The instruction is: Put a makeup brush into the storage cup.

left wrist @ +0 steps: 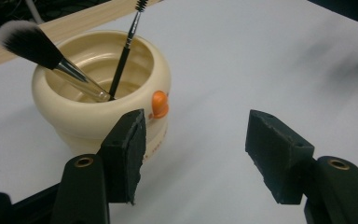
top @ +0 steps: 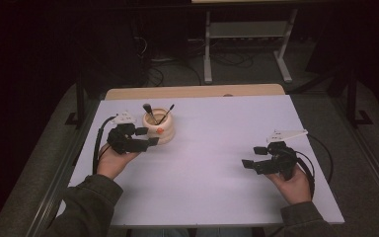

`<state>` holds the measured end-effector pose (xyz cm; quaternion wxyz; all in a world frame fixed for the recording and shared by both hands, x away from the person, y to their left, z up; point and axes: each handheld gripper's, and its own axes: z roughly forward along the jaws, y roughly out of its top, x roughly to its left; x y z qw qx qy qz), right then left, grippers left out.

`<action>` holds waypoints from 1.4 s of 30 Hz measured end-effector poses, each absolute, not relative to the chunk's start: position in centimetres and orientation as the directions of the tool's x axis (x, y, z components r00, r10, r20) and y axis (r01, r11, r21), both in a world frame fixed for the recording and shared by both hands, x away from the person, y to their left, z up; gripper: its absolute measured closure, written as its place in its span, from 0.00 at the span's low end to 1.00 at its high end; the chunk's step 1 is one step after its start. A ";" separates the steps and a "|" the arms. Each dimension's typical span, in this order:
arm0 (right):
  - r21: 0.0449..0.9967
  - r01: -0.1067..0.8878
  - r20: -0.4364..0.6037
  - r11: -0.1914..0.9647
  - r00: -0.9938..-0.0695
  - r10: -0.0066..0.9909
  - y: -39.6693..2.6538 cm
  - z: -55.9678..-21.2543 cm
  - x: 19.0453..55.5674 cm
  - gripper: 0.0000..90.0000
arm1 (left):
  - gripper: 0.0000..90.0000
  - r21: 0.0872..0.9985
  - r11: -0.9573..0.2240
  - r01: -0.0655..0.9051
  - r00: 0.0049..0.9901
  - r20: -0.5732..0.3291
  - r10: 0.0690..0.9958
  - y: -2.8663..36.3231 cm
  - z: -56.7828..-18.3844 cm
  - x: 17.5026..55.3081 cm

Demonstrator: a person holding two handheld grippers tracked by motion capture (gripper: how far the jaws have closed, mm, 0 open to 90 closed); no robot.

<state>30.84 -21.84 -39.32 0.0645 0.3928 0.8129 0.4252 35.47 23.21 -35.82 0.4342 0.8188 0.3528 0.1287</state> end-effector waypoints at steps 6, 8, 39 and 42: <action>0.745 0.581 0.226 0.327 -0.682 0.696 -22.0 -39.4 30.8 0.29 | 0.41 0.804 -0.371 0.464 0.721 -0.099 0.686 23.2 -36.0 34.8; 0.748 0.579 0.226 0.325 -0.682 0.695 -22.1 -39.5 30.8 0.29 | 0.40 0.803 -0.380 0.459 0.727 -0.094 0.680 23.2 -36.1 34.6; 0.734 0.589 0.219 0.339 -0.677 0.702 -21.7 -40.1 30.4 0.28 | 0.29 0.810 -0.411 0.417 0.745 -0.046 0.665 23.4 -37.4 31.6; 0.736 0.586 0.216 0.339 -0.677 0.703 -21.7 -40.1 30.2 0.28 | 0.28 0.813 -0.407 0.415 0.749 -0.051 0.661 23.3 -37.8 30.9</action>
